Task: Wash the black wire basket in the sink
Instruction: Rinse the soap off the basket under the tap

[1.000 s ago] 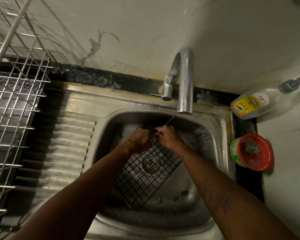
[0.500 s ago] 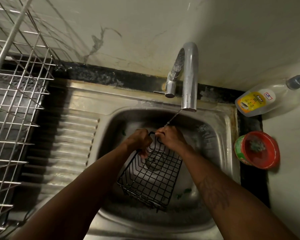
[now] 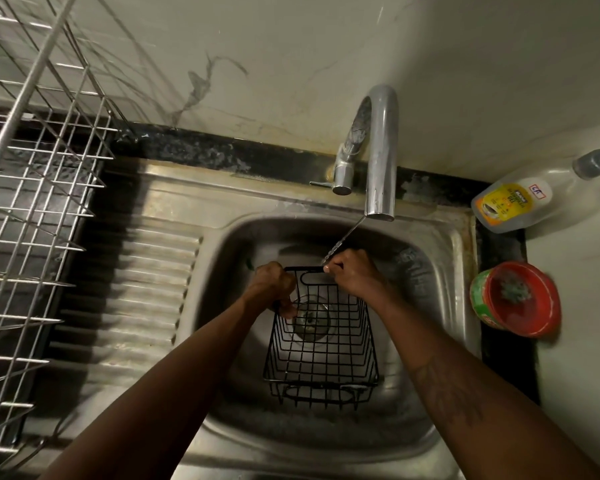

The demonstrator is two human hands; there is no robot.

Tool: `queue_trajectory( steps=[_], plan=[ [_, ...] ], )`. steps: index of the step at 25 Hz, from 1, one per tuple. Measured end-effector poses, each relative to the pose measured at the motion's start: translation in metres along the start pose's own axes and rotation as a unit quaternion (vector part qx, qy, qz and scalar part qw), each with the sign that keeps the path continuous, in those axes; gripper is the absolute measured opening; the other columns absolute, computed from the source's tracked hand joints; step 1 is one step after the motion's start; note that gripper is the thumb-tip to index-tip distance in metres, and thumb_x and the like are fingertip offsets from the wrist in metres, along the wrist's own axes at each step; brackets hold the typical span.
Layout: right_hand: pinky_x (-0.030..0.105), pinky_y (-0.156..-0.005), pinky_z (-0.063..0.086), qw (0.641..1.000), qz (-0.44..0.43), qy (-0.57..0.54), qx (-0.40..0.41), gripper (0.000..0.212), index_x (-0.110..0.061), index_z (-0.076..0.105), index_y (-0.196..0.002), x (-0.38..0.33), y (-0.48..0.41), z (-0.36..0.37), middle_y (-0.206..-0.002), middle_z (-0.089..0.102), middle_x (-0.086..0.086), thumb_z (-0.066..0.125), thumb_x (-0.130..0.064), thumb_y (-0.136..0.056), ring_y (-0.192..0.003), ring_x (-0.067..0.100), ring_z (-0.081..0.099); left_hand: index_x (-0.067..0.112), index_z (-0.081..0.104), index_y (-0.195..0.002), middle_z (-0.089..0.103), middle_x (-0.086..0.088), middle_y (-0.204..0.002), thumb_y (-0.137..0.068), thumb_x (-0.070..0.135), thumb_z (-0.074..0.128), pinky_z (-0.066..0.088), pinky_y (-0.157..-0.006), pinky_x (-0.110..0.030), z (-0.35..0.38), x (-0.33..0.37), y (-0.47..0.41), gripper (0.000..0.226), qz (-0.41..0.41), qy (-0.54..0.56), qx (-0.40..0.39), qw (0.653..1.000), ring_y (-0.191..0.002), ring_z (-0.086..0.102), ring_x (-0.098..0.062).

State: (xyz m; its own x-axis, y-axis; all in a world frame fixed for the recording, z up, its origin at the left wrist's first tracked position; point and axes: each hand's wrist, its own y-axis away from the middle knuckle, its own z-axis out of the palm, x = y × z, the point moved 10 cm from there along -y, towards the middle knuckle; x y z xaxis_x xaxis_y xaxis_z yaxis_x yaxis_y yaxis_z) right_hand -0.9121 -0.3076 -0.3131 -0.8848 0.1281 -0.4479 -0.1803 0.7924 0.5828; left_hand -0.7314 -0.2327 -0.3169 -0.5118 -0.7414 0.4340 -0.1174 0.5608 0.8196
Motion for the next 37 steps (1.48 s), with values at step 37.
queue_trajectory(
  steps=[37],
  plan=[
    [0.044,-0.089,0.057,0.997,0.002,-0.022,0.074,0.024,-0.025,0.072,-0.117,-0.015,0.001,0.000,-0.110,0.070,0.009,0.052,-0.030,-0.104,-0.101,0.028,0.065,0.001,0.061,-0.108,0.055,-0.012,-0.088,-0.103,0.012,0.040,0.038,-0.065,-0.023,-0.001,0.057,0.020,0.025,0.239,-0.228,0.000,0.944,-0.082,0.056,-0.031]
  ],
)
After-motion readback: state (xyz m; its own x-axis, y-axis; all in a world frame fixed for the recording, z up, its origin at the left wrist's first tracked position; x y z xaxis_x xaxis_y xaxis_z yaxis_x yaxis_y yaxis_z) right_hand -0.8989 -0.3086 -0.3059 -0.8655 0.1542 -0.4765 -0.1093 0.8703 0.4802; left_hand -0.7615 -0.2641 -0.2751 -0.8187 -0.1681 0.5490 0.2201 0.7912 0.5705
